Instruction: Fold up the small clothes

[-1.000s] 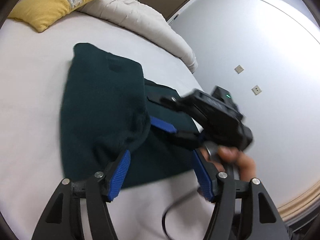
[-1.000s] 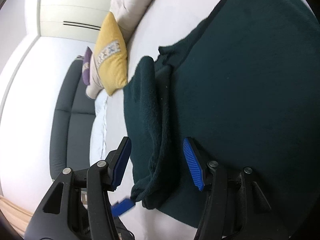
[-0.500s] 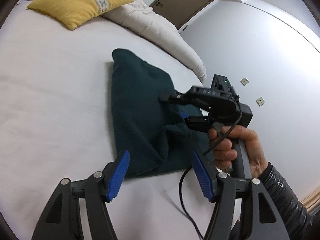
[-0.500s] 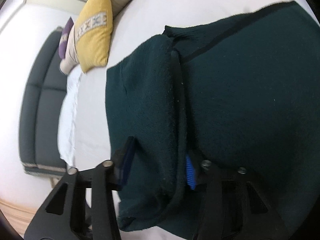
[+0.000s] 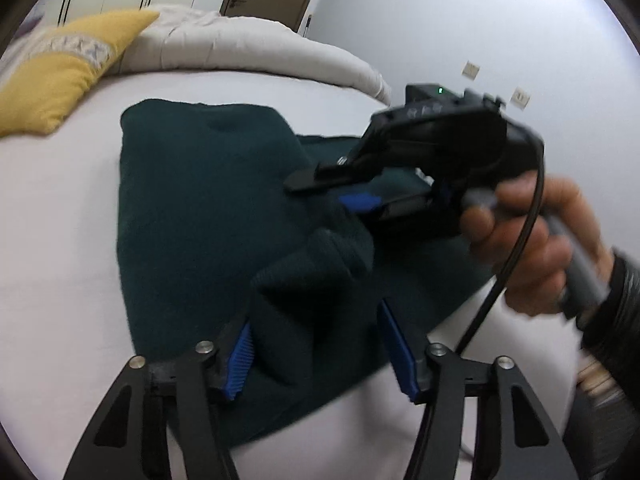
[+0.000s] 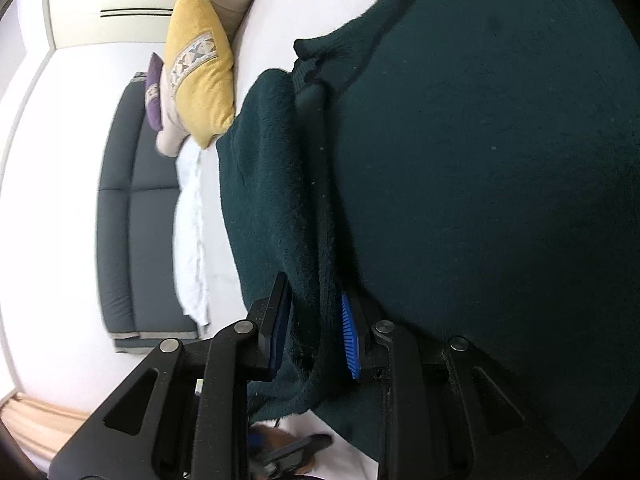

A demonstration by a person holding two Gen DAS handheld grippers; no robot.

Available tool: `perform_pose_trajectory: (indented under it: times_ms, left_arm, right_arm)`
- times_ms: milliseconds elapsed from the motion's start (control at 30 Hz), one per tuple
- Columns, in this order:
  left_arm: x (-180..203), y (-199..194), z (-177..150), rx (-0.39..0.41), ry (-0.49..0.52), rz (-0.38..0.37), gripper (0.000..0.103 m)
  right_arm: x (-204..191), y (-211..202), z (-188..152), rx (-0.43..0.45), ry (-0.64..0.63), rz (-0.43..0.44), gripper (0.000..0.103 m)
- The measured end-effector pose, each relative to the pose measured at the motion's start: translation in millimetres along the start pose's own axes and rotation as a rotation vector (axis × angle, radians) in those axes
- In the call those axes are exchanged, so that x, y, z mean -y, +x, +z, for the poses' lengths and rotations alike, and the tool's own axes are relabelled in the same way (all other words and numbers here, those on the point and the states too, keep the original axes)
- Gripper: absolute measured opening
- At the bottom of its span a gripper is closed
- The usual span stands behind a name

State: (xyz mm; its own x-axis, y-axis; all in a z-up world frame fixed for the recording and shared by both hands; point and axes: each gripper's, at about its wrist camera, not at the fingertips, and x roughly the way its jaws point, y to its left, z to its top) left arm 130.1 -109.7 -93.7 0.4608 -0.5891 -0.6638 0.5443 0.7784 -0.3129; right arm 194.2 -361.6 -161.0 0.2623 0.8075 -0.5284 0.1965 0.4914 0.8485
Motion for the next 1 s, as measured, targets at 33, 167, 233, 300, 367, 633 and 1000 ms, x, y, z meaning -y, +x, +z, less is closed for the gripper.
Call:
perform_pose_trajectory:
  times_ms: [33, 167, 233, 300, 367, 633, 1000]
  left_arm:
    - [-0.3, -0.9, 1.5, 0.009, -0.003, 0.009, 0.051]
    - [-4.7, -0.2, 14.5, 0.033, 0.006, 0.046, 0.045]
    - [-2.1, 4.8, 15.8, 0.011, 0.042, 0.067, 0.018]
    - [8.2, 3.3, 13.8, 0.017, 0.092, 0.062, 0.010]
    - [31.4, -1.3, 4.2, 0.026, 0.244, 0.100, 0.010]
    - [105.8, 3.1, -75.7, 0.077, 0.957, 0.384, 0.022]
    - [75.1, -61.7, -111.4, 0.051, 0.916, 0.364, 0.026]
  right_arm:
    - [2.2, -0.9, 0.7, -0.003, 0.004, 0.014, 0.022]
    - [7.5, -8.3, -0.2, -0.017, -0.003, 0.056, 0.022]
    - [8.0, -7.7, 0.4, -0.020, -0.002, 0.063, 0.022]
    - [9.2, -8.4, 2.0, -0.024, 0.004, 0.065, 0.022]
    - [11.7, -8.0, 3.1, -0.025, 0.006, 0.068, 0.022]
    - [18.1, -9.1, 8.9, -0.034, 0.000, 0.057, 0.023]
    - [4.2, -3.2, 8.3, -0.037, -0.023, -0.001, 0.024]
